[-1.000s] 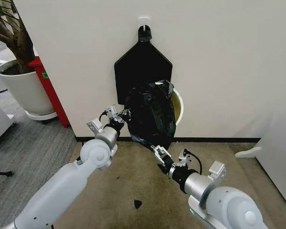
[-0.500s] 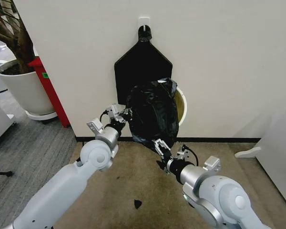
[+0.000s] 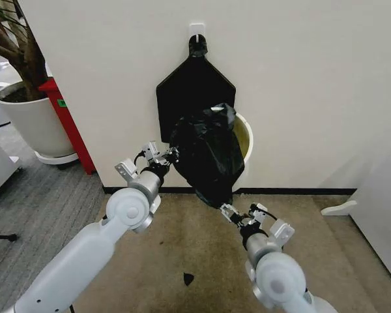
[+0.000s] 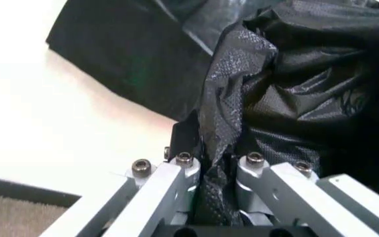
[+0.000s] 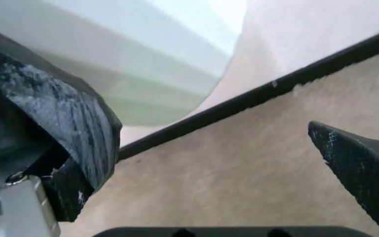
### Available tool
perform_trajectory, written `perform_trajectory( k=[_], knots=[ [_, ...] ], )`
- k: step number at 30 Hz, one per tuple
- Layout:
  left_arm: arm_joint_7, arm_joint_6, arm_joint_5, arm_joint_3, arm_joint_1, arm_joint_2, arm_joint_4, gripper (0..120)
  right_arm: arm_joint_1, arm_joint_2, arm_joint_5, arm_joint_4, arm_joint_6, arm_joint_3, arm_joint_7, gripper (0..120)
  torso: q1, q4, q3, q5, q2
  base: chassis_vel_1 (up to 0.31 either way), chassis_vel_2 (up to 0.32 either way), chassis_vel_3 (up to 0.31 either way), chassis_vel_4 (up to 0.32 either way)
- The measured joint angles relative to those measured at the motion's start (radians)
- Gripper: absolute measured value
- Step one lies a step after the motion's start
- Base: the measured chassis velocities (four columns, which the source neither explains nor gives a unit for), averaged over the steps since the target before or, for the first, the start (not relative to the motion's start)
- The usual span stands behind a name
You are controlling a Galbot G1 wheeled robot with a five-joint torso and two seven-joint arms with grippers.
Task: Place the garbage bag over the trash bin.
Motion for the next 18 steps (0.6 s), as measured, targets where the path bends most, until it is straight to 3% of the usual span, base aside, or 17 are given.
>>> perform_trajectory(
  k=[8, 18],
  knots=[
    [-0.037, 0.023, -0.043, -0.005, 0.012, 0.011, -0.022, 4, -0.02, -0.013, -0.11, -0.017, 0.035, 0.01, -0.038, 100, 0.0, 0.0, 0.0, 0.0, 0.0, 0.0, 0.0, 0.0, 0.0],
    [-0.007, 0.024, 0.024, -0.007, 0.016, 0.021, -0.005, 4, -0.151, -0.055, -0.11, 0.162, 0.019, 0.024, -0.067, 100, 0.0, -0.0001, 0.0, -0.0002, 0.0, 0.0, 0.0, 0.0, 0.0]
  ],
)
